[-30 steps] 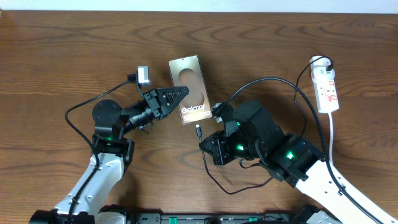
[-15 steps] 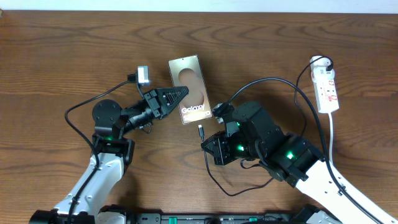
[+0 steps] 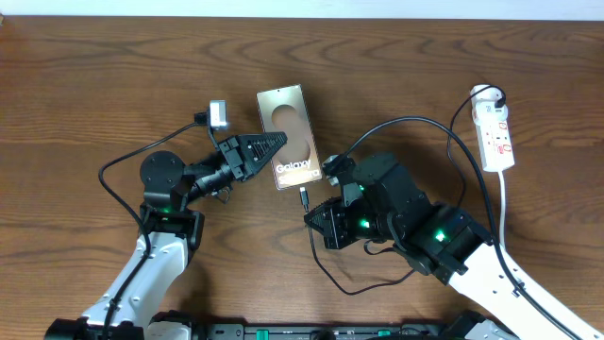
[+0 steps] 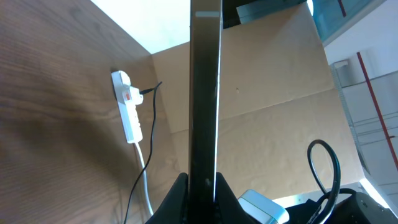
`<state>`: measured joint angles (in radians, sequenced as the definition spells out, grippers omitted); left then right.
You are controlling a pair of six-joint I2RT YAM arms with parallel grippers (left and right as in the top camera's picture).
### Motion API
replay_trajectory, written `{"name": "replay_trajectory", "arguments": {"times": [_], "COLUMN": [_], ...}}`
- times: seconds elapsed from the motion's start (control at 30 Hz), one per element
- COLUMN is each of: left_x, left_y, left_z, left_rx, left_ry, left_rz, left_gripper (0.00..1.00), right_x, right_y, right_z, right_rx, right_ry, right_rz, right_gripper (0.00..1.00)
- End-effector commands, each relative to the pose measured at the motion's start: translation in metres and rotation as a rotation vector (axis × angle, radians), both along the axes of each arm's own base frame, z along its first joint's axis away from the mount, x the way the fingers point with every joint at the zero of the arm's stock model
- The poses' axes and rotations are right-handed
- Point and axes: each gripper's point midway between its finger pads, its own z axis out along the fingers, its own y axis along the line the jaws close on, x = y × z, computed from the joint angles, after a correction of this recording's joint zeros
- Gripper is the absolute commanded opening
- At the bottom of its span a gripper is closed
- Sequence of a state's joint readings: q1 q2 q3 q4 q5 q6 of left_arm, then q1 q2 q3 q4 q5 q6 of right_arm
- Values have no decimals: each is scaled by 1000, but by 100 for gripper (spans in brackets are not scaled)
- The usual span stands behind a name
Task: Plug charger to phone and switch on socket
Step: 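Push the USB-C plug upward into the phone's port with the right gripper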
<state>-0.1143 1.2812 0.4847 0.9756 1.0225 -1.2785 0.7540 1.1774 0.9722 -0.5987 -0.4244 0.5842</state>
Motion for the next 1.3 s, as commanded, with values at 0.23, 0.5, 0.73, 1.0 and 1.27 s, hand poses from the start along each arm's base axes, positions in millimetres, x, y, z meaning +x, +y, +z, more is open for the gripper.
{"name": "replay_trajectory", "arguments": {"times": [0.23, 0.5, 0.73, 1.0, 1.27], "left_x": [-1, -1, -1, -1, 0], "left_y": [-2, -2, -2, -2, -2], "left_z": [17, 17, 17, 17, 17], "left_rx": [12, 17, 5, 3, 3], "left_ry": [-88, -98, -75, -71, -70], "left_rz": [-15, -14, -16, -16, -15], "left_gripper": [7, 7, 7, 7, 7], "right_x": [3, 3, 6, 3, 3], "right_y": [-1, 0, 2, -1, -1], "right_z": [-1, 1, 3, -1, -1], "right_rx": [-1, 8, 16, -1, -2], "right_ry": [-7, -9, -26, -7, -5], "right_rz": [-5, -1, -6, -6, -6], "right_gripper": [1, 1, 1, 1, 1]}}
